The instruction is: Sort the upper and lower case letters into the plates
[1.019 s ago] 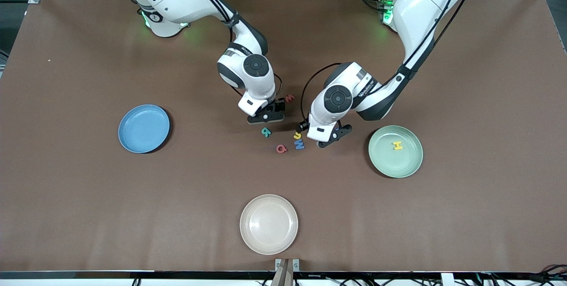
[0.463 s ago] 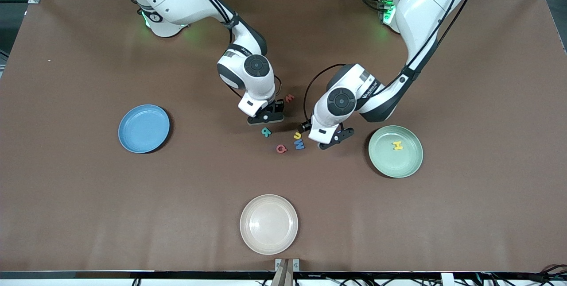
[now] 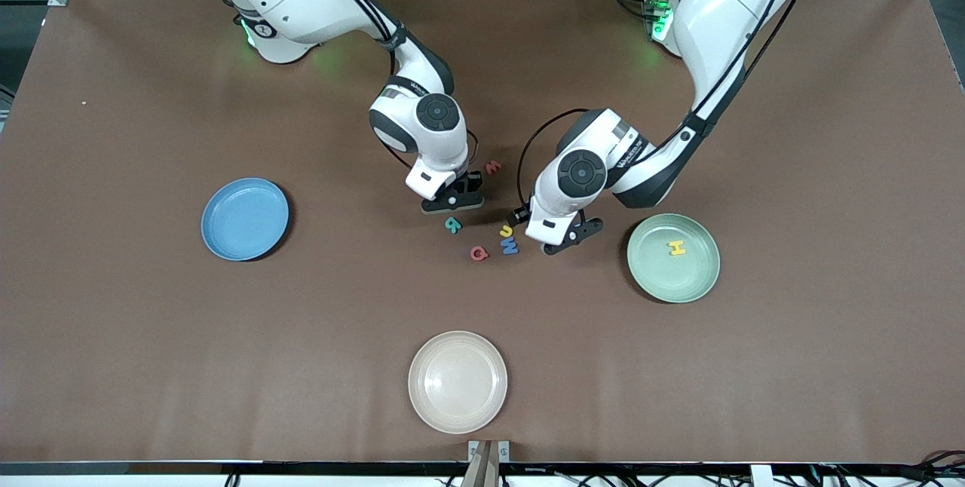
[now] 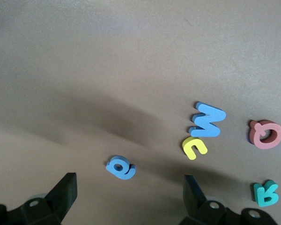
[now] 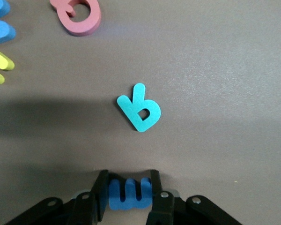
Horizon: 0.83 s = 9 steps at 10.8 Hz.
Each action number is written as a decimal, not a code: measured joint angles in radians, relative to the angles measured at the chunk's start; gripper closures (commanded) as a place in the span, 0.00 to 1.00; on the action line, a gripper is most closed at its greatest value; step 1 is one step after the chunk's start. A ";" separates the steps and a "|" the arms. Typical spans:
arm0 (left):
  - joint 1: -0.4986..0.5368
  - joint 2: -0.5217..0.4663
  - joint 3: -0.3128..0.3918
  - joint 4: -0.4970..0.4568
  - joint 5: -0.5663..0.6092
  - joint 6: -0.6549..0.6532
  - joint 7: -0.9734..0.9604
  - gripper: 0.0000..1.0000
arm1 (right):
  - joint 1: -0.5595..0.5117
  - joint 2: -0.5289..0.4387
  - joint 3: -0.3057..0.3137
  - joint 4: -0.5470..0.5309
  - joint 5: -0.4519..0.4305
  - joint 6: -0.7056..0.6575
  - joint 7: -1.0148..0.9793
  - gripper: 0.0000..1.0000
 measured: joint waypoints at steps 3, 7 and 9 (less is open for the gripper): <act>-0.002 0.000 0.000 0.008 -0.074 0.000 0.000 0.00 | -0.009 -0.002 -0.010 0.007 0.000 -0.003 0.019 1.00; -0.032 0.015 0.000 0.040 -0.103 0.000 -0.002 0.00 | -0.094 -0.067 -0.013 0.020 0.005 -0.060 0.022 1.00; -0.067 0.053 0.004 0.094 -0.106 0.001 -0.039 0.00 | -0.152 -0.112 -0.006 0.021 0.027 -0.121 -0.009 1.00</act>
